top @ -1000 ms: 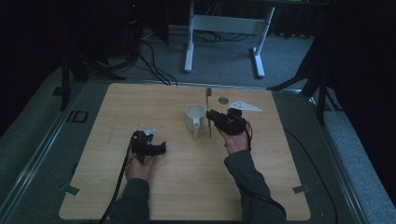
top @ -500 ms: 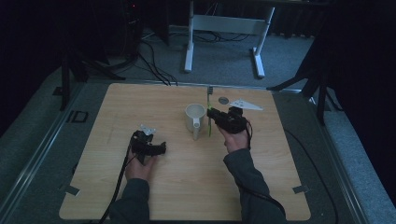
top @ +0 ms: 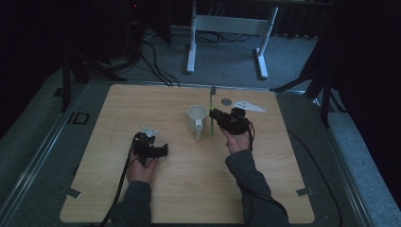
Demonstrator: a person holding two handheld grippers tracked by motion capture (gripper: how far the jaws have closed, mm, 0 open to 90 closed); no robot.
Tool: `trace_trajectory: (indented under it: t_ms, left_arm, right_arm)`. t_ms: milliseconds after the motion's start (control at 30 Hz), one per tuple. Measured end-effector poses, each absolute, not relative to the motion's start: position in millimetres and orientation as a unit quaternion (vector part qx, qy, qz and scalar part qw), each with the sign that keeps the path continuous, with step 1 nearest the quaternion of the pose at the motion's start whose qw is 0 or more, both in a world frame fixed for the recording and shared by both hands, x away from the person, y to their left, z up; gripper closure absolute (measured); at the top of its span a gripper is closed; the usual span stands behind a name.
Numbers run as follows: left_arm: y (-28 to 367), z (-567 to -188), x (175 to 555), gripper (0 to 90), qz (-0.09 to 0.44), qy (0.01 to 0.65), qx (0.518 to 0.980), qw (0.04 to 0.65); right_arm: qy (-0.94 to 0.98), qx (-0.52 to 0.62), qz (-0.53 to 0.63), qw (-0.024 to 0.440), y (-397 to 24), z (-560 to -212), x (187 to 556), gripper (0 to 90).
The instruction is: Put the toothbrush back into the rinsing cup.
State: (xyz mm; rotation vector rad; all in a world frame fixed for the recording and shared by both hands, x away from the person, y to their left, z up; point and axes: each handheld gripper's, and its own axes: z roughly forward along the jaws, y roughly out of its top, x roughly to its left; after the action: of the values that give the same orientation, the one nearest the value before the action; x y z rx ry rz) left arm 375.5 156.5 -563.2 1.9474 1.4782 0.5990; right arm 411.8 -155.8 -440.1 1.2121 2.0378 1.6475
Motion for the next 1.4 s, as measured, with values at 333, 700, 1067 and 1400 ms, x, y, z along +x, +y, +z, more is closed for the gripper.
trace_trajectory:
  t_ms: [333,700,1067,1400]
  left_arm:
    - [156,-563,376,11.8,0.226,0.559,0.737,0.307]
    - [156,-563,375,11.9,0.226,0.559,0.736,0.307]
    - [156,-563,375,12.2,0.226,0.557,0.738,0.307]
    - [156,-563,375,12.2,0.226,0.557,0.738,0.307]
  right_arm:
    - [0.695,0.42,0.571,0.125,-155,-440,415,78.8]
    - [0.691,0.42,0.574,0.125,-152,-438,419,78.7]
    - [0.691,0.414,0.578,0.126,-144,-435,421,78.7]
    - [0.692,0.41,0.58,0.131,-138,-434,423,78.7]
